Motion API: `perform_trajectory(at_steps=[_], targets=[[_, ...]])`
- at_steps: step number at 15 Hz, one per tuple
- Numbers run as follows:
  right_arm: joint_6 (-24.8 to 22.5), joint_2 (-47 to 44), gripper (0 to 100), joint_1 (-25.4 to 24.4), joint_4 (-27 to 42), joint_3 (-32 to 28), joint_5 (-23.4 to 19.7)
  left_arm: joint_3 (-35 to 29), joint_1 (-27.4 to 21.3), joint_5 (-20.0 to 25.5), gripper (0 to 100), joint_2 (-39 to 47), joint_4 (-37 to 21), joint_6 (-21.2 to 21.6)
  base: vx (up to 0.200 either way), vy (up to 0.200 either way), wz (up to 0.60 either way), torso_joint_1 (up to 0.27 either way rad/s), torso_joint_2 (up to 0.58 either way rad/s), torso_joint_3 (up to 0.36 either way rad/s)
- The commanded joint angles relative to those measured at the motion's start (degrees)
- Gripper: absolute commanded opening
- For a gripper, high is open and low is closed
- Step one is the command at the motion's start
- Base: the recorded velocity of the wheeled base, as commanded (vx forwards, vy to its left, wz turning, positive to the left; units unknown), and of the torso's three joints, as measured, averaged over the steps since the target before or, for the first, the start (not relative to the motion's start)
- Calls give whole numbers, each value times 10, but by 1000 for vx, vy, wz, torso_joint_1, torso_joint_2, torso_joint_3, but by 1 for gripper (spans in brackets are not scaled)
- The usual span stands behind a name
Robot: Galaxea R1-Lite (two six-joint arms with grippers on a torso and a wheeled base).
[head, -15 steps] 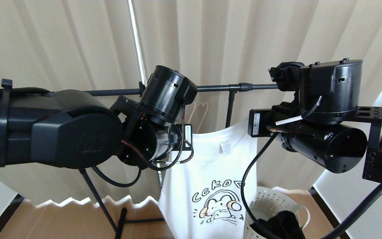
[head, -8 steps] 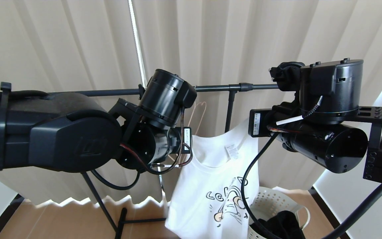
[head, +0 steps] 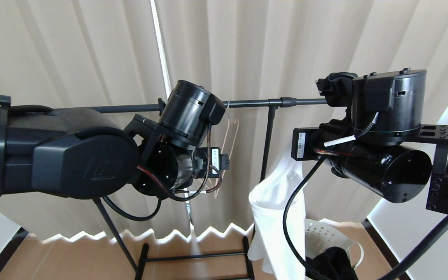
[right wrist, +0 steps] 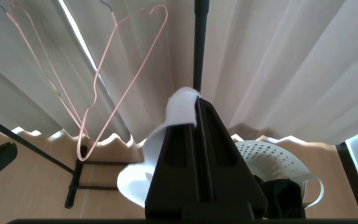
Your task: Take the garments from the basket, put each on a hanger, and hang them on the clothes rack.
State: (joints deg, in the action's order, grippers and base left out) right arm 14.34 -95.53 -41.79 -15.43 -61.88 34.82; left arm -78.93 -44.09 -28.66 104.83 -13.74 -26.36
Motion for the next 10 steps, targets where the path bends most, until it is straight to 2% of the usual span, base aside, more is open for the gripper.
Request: perform_trajectory(at_steps=[1, 5, 10], targets=[[0, 0, 0, 0, 0, -1, 0, -4, 21, 0, 100, 6, 0, -1, 0, 0, 0, 0, 0, 0], [0, -1, 0, 0, 0, 0, 0, -31, 81, 1, 100, 52, 28, -3, 0, 0, 0, 0, 0, 0], [0, -1, 0, 0, 0, 0, 0, -128, 111, -3, 100, 150, 29, -19, 0, 0, 0, 0, 0, 0]])
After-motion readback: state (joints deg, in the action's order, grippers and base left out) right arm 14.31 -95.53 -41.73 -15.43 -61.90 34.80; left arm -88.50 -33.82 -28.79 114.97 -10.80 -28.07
